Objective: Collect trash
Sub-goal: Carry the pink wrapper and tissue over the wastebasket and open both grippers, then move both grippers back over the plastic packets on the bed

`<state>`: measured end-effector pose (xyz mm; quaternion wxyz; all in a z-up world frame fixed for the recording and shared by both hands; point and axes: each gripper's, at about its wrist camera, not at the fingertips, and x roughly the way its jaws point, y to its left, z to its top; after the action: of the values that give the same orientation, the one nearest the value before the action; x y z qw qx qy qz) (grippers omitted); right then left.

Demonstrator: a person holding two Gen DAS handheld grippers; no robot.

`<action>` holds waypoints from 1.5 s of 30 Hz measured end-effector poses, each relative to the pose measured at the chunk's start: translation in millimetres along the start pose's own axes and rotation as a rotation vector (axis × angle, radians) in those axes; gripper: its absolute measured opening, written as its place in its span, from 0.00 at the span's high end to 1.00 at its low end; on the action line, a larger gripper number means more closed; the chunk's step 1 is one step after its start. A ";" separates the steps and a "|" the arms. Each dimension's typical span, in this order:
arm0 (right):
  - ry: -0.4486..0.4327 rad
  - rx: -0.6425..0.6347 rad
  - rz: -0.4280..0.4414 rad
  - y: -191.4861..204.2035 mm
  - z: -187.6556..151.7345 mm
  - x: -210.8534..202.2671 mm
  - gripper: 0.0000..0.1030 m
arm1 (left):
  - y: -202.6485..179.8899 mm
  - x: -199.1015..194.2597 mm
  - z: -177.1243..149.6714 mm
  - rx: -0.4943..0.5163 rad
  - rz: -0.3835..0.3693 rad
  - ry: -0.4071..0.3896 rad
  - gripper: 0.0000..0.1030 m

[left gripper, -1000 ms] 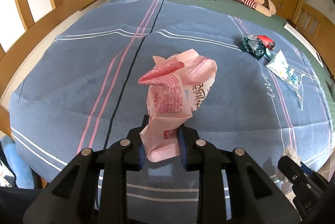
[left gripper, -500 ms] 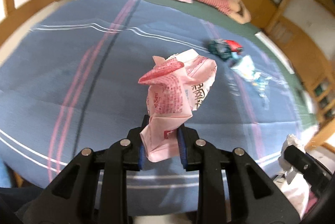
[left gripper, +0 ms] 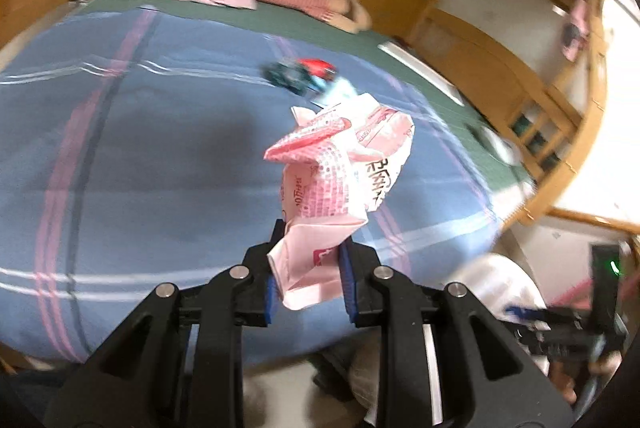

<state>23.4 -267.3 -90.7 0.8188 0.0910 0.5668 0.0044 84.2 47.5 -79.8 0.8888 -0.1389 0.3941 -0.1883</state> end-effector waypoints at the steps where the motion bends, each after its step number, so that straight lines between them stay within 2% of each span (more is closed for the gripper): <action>1: -0.044 0.074 0.015 -11.8 0.9 -6.6 0.34 | -9.7 0.9 -6.6 0.022 -0.030 0.014 0.75; 3: -0.132 0.199 0.027 -29.5 4.5 -22.1 0.33 | -32.2 2.8 -20.0 0.082 -0.089 0.041 0.75; 6: -0.338 0.382 -0.002 -57.3 6.6 -59.6 0.31 | -73.9 6.7 -43.0 0.218 -0.179 0.082 0.75; 9: -0.479 0.477 -0.052 -72.5 2.8 -84.9 0.26 | -119.3 7.7 -68.3 0.386 -0.279 0.112 0.75; 11: -0.539 0.530 -0.063 -84.3 1.6 -96.0 0.26 | -148.8 10.3 -89.1 0.515 -0.330 0.148 0.71; 13: -0.555 0.553 -0.068 -92.7 2.7 -99.6 0.26 | -172.5 11.1 -107.9 0.645 -0.326 0.163 0.57; 15: -0.541 0.551 -0.077 -93.1 6.7 -97.1 0.26 | -182.0 11.0 -116.2 0.698 -0.321 0.158 0.26; 16: -0.526 0.546 -0.077 -92.3 8.3 -94.4 0.26 | -183.2 8.8 -117.0 0.703 -0.326 0.146 0.21; 18: -0.499 0.543 -0.069 -88.0 7.2 -87.7 0.26 | -174.4 5.8 -112.7 0.669 -0.329 0.130 0.15; 20: -0.477 0.541 -0.058 -84.5 7.7 -82.7 0.26 | -160.6 6.5 -102.9 0.592 -0.306 0.115 0.12; 25: -0.431 0.516 -0.042 -69.2 14.4 -66.5 0.26 | -123.1 9.1 -79.6 0.389 -0.216 0.090 0.12; 29: -0.411 0.493 -0.031 -58.1 20.7 -57.7 0.26 | -105.4 10.7 -67.6 0.288 -0.163 0.077 0.11; 39: -0.391 0.456 -0.013 -40.9 23.4 -46.6 0.26 | -88.7 5.5 -55.3 0.198 -0.105 0.013 0.11; 45: -0.392 0.443 -0.012 -36.5 24.9 -45.0 0.26 | -65.5 -2.4 -45.2 0.079 -0.052 -0.052 0.10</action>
<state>27.0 -311.7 -46.1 0.8728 0.2634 0.3856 -0.1419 33.9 -14.2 -81.7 0.8983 -0.1189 0.3595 -0.2231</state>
